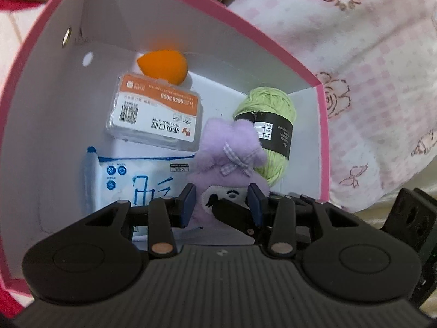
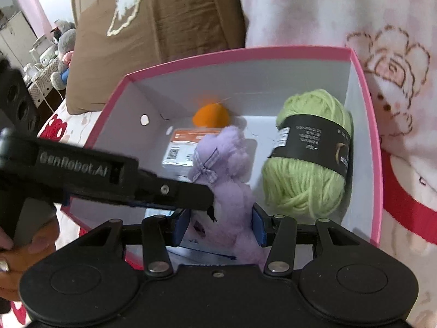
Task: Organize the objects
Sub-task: 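Lower the plush toy with the left gripper into the box beside the yarn, then open the left gripper to release the purple plush toy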
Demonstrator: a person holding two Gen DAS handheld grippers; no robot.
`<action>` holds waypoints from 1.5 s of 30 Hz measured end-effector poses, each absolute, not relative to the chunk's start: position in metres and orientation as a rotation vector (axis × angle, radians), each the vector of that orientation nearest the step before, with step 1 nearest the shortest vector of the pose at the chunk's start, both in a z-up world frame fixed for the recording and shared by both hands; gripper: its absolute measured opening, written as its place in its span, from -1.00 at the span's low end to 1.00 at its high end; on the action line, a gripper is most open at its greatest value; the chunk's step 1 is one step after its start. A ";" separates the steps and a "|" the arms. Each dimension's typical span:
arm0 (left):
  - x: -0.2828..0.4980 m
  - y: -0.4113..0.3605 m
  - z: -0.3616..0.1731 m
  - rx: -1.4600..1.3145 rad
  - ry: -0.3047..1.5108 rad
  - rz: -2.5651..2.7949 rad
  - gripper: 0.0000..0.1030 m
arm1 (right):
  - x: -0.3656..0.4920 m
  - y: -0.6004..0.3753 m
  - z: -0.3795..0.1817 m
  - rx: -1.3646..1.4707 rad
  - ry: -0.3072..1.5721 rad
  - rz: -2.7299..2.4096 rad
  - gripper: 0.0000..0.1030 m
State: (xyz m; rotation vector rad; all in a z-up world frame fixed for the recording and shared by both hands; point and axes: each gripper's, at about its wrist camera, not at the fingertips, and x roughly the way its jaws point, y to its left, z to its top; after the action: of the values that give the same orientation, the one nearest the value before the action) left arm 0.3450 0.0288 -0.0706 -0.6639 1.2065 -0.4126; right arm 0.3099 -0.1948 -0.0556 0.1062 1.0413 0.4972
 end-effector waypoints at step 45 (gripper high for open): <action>0.288 -0.014 -0.027 -0.273 0.971 -0.436 -0.16 | 0.240 -0.190 -0.006 -0.176 0.847 0.488 0.32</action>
State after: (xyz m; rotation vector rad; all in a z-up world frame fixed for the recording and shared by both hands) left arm 0.2881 -0.0136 -0.0273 -0.2734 0.9709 -0.4356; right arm 0.2403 -0.1902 -0.0058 -0.1759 0.8473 0.4879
